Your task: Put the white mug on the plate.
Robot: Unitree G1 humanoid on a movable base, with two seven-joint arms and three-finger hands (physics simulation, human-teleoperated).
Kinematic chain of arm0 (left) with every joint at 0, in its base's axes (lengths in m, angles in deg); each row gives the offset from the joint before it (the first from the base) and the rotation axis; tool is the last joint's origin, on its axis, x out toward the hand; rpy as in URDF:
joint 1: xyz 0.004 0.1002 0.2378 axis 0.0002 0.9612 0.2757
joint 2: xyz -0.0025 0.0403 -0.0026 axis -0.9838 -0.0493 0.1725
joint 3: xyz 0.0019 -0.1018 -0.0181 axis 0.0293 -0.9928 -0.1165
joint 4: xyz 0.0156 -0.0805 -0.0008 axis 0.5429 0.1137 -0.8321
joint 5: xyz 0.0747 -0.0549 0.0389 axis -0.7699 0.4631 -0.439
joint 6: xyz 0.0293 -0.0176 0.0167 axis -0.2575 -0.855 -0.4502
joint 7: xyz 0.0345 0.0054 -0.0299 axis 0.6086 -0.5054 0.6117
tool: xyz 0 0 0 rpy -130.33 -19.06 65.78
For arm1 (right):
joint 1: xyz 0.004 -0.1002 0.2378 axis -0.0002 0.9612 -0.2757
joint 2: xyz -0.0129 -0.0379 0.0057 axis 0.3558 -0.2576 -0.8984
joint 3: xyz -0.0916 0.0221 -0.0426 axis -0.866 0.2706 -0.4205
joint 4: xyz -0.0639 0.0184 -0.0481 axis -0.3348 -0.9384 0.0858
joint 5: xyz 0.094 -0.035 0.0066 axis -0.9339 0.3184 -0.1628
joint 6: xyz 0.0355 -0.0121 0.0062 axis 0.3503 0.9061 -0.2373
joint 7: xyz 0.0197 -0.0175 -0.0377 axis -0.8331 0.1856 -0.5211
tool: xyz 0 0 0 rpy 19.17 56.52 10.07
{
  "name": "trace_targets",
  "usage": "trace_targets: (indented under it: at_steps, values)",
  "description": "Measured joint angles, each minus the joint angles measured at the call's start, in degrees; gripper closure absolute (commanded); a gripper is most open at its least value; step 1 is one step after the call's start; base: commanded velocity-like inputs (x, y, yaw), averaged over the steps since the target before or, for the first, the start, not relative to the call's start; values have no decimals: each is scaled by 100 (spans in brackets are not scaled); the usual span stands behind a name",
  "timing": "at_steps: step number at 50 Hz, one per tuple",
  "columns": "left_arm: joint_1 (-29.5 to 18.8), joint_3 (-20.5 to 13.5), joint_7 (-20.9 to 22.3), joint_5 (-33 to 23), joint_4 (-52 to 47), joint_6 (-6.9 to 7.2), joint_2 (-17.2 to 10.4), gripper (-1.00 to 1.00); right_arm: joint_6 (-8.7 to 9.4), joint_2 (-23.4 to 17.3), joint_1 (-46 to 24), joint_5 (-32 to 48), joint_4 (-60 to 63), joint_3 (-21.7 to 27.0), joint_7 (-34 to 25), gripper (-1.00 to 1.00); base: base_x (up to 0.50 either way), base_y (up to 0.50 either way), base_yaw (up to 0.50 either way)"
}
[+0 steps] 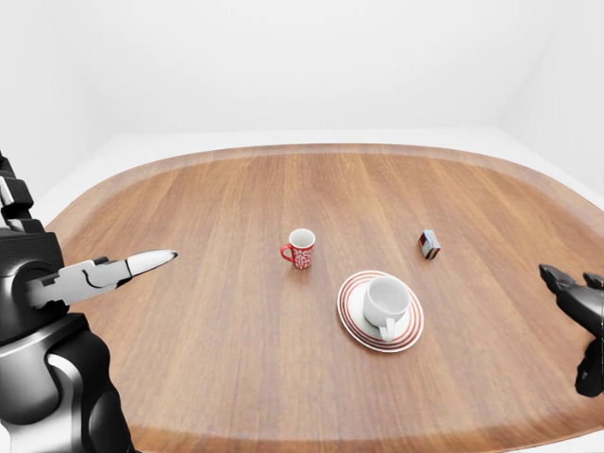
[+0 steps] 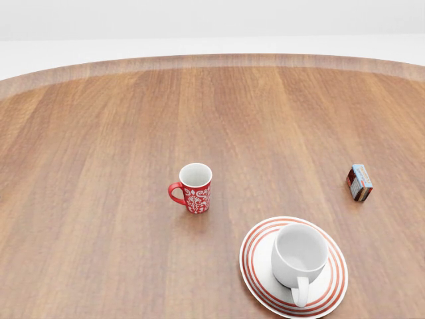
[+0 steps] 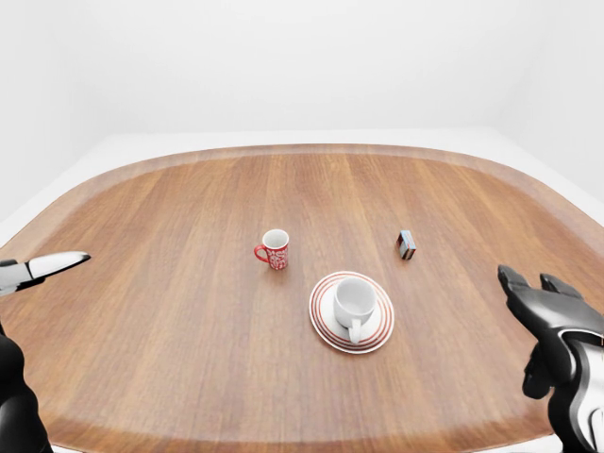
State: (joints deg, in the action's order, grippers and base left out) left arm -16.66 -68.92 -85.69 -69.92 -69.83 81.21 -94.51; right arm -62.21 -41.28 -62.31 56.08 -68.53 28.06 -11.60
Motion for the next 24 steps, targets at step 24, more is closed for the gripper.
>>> trace_targets:
  at_steps: [24]
  values:
    - [9,1,8,-34,-83,0,12,-100,0,-3011,4512,-7025,5409,6455,0,-100,0,0,0]
